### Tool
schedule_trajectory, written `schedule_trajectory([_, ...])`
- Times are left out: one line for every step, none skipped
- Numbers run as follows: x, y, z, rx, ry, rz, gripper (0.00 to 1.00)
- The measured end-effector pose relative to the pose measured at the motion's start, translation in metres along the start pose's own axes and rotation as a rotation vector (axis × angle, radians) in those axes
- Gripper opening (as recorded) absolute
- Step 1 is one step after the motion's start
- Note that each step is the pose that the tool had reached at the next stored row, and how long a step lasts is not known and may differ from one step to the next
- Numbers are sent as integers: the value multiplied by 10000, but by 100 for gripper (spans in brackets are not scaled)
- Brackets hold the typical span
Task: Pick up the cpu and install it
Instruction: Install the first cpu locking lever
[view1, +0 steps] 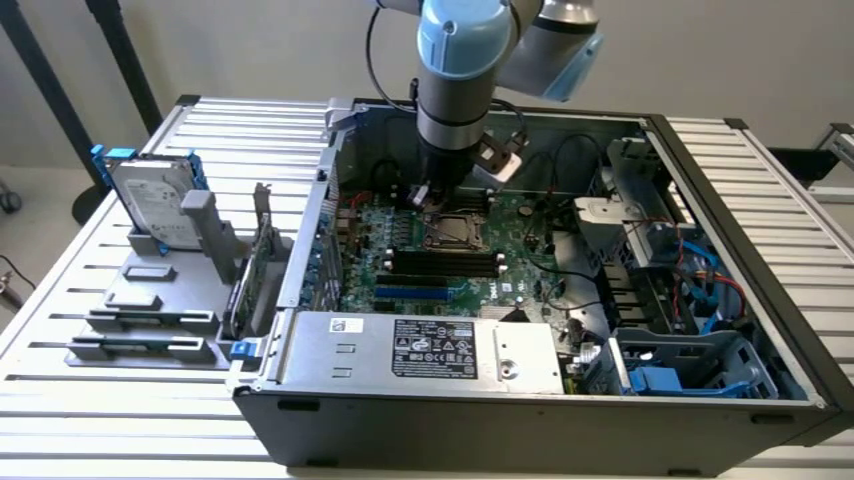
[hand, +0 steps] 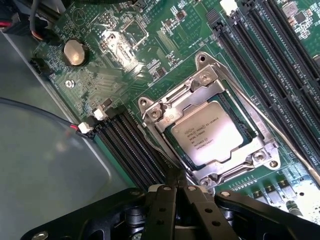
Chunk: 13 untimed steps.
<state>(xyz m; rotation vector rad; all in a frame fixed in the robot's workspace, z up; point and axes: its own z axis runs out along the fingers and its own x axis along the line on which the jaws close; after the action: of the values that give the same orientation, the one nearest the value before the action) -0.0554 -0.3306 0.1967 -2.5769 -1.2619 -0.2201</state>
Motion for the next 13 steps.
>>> schedule_trajectory([5, -2, 2, 1, 1, 2, 11])
schedule_trajectory([8, -2, 3, 1, 3, 1, 11])
schedule_trajectory([8, -2, 3, 2, 4, 1, 11])
schedule_trajectory([10, 0, 3, 2, 4, 1, 11])
schedule_trajectory([13, 2, 3, 1, 2, 2, 11])
schedule_trajectory([15, 6, 4, -1, 0, 3, 11])
schedule_trajectory([20, 11, 4, -3, -1, 2, 11])
schedule_trajectory([24, 17, 4, -4, -4, 1, 11])
schedule_trajectory([31, 25, 4, -8, -8, 2, 11])
schedule_trajectory([36, 32, 4, -11, -11, 1, 11])
schedule_trajectory([41, 39, 4, -15, -17, 1, 11])
schedule_trajectory([46, 45, 5, -19, -22, 2, 11])
schedule_trajectory([50, 51, 5, -25, -30, 2, 11])
